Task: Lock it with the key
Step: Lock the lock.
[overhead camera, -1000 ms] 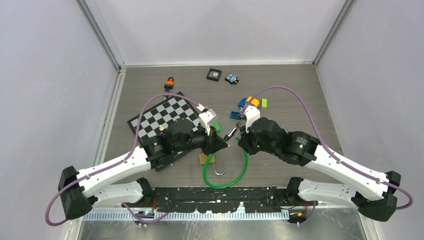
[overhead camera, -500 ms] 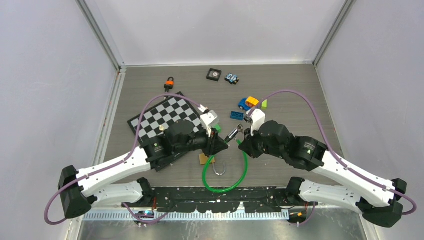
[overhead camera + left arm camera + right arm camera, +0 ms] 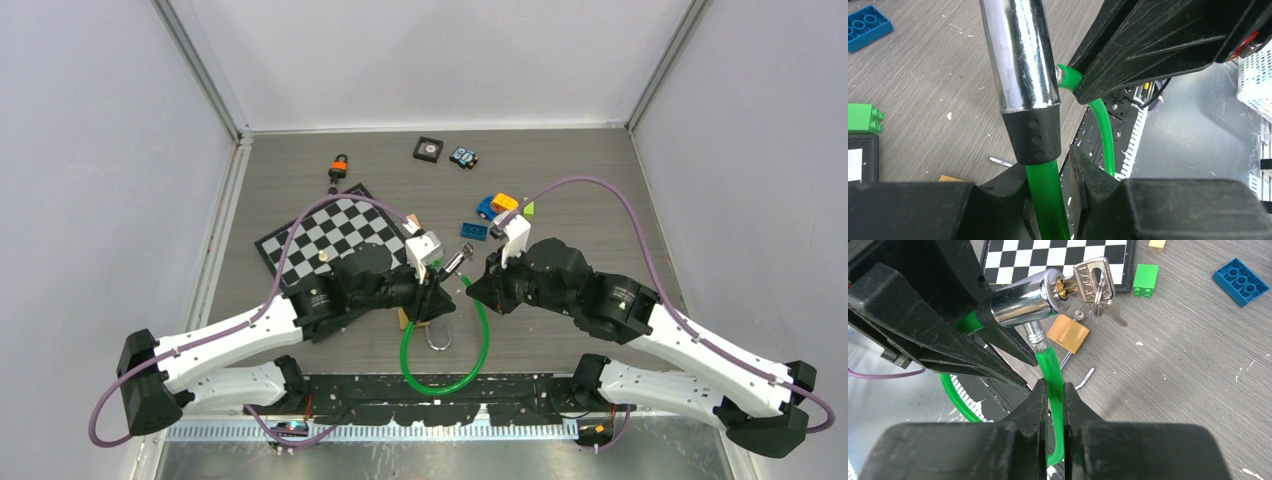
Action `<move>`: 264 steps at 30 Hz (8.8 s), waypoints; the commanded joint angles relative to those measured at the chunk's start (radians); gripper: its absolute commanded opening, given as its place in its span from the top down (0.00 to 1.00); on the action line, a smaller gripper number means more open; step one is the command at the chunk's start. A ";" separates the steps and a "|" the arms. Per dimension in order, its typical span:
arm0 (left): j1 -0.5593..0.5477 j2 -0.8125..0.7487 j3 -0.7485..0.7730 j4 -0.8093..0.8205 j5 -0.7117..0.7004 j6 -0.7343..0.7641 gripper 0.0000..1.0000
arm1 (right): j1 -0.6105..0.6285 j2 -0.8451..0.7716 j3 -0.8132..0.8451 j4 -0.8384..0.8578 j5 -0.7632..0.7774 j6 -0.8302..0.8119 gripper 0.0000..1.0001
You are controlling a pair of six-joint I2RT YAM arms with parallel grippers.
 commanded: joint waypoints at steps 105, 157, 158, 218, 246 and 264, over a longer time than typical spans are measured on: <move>-0.094 -0.290 -0.211 0.130 -0.183 0.325 1.00 | 0.049 0.029 -0.020 0.277 -0.028 0.056 0.58; -0.094 -0.440 -0.257 0.034 0.000 0.481 1.00 | 0.049 0.104 0.156 -0.024 -0.265 0.065 0.72; -0.093 -0.439 -0.255 0.030 0.000 0.483 1.00 | 0.049 0.104 0.154 -0.025 -0.262 0.064 0.72; -0.096 -0.421 -0.179 0.050 -0.429 0.954 1.00 | -0.064 0.237 0.024 0.036 -0.355 0.844 0.99; -0.097 -0.450 -0.202 0.045 -0.376 0.939 1.00 | -0.289 -0.040 -0.023 0.196 -0.272 0.559 0.44; -0.096 -0.438 -0.188 0.019 -0.174 0.879 1.00 | -0.279 -0.243 -0.187 0.437 -0.974 -1.114 0.42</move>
